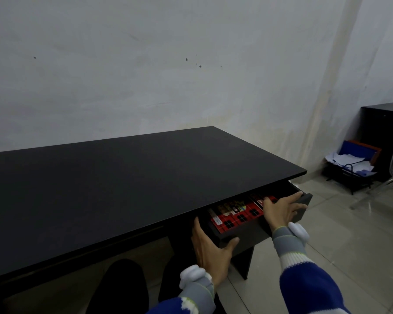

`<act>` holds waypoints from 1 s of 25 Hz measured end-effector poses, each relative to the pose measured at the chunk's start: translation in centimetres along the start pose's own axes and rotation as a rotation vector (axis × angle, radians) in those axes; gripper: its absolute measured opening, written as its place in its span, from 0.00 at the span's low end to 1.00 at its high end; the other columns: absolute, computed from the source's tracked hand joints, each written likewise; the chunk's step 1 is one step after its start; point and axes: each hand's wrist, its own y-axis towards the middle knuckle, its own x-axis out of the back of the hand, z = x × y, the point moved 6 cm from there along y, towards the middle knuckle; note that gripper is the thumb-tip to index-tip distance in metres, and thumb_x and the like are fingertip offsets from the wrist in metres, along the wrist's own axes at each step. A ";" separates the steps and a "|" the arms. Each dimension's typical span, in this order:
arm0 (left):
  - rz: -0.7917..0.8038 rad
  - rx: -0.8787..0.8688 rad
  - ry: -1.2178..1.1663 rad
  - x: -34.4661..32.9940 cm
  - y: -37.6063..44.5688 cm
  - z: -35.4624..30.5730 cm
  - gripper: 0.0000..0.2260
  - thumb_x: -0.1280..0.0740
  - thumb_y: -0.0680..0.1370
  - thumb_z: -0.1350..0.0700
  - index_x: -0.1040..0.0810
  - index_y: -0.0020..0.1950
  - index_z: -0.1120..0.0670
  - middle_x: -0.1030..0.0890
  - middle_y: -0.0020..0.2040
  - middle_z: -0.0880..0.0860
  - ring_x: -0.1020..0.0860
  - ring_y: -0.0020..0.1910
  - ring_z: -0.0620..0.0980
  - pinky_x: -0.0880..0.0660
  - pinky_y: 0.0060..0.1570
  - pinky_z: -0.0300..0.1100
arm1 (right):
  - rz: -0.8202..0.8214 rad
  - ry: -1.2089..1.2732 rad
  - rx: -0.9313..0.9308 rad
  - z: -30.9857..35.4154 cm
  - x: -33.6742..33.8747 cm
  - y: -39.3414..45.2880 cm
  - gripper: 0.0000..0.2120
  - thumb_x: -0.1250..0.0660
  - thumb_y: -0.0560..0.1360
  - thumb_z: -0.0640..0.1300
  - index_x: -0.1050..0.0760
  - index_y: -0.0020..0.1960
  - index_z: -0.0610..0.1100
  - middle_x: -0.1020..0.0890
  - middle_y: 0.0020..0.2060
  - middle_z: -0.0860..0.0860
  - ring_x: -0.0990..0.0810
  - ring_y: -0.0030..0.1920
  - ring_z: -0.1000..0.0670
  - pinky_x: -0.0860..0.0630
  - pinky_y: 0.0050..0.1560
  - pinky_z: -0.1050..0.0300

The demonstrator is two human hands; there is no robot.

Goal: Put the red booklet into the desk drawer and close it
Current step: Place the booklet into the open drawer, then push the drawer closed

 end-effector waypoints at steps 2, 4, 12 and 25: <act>-0.009 0.030 -0.031 -0.1 0.1 0.4 0.50 0.22 0.65 0.51 0.49 0.77 0.52 0.42 0.77 0.52 0.43 0.76 0.51 0.42 0.74 0.47 | -0.013 0.018 0.016 -0.1 0.4 0.4 0.46 0.33 0.74 0.41 0.63 0.78 0.44 0.59 0.76 0.33 0.47 0.75 0.29 0.45 0.74 0.39; -0.018 0.062 -0.043 -0.1 0.5 0.6 0.48 0.22 0.65 0.50 0.47 0.77 0.52 0.41 0.77 0.53 0.42 0.76 0.52 0.41 0.73 0.47 | -0.034 0.060 0.041 0.0 0.8 0.5 0.46 0.31 0.73 0.41 0.60 0.78 0.45 0.50 0.76 0.33 0.41 0.73 0.30 0.42 0.73 0.39; -0.124 0.295 -0.110 0.8 3.7 1.5 0.44 0.22 0.64 0.46 0.38 0.73 0.60 0.31 0.72 0.59 0.33 0.72 0.58 0.34 0.70 0.49 | 0.169 0.335 0.134 -1.9 -1.4 -0.2 0.45 0.31 0.74 0.40 0.59 0.79 0.47 0.46 0.78 0.43 0.45 0.77 0.42 0.44 0.76 0.46; -0.062 0.405 -0.270 0.8 5.6 4.5 0.37 0.34 0.72 0.37 0.40 0.75 0.54 0.35 0.75 0.55 0.35 0.73 0.56 0.36 0.70 0.49 | 0.360 0.156 0.239 -2.9 -5.1 -1.0 0.68 0.18 0.54 0.51 0.62 0.78 0.53 0.62 0.79 0.51 0.57 0.78 0.46 0.51 0.76 0.44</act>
